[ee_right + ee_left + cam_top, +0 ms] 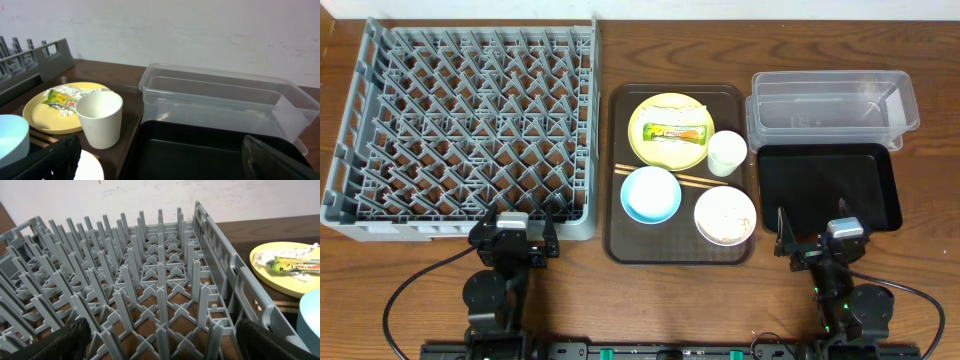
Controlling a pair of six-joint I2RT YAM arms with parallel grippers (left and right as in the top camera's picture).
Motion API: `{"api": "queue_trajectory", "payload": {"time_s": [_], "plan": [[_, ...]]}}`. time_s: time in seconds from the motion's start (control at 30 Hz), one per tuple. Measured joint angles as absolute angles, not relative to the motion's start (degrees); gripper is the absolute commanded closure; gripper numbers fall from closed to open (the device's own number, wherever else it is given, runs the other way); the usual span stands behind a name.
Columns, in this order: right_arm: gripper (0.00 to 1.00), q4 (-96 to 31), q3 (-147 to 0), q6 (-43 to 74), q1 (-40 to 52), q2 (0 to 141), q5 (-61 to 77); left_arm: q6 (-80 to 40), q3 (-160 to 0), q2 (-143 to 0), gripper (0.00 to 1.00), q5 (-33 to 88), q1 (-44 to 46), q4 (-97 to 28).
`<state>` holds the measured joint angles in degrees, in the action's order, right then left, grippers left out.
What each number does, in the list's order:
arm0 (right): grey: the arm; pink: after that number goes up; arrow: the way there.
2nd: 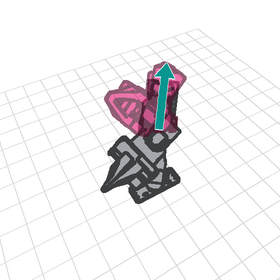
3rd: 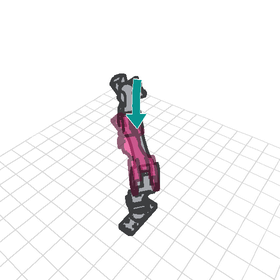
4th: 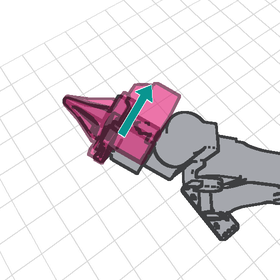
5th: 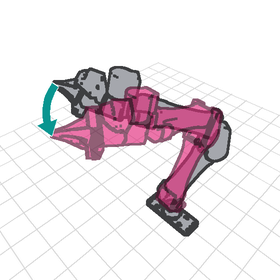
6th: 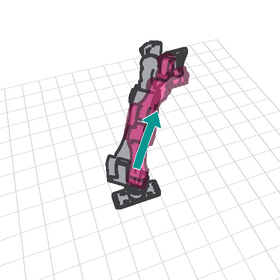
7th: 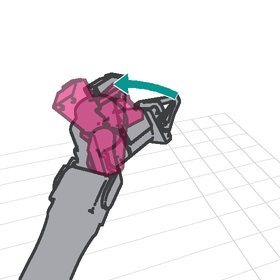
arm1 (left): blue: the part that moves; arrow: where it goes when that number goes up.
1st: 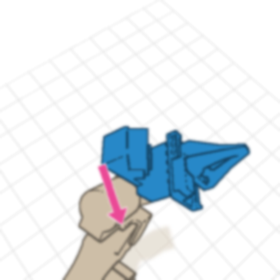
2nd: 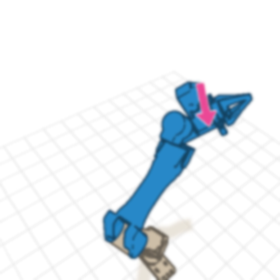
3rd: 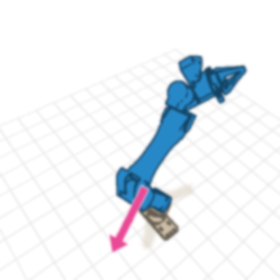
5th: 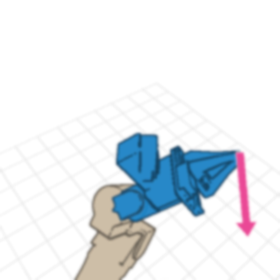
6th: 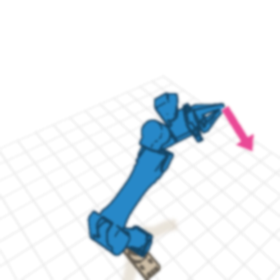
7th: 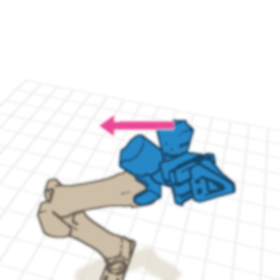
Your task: Sort waste into correct bins and load items into the dishwasher
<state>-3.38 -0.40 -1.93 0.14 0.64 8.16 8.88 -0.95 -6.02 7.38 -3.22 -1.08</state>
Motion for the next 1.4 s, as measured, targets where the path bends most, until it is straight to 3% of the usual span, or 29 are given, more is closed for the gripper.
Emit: {"api": "queue_trajectory", "payload": {"time_s": [1.4], "plan": [[0.01,-1.74,-0.38,-1.87,0.14,0.75,8.34,10.79,-0.95,-6.02,0.06,7.38,-3.22,-1.08]]}}
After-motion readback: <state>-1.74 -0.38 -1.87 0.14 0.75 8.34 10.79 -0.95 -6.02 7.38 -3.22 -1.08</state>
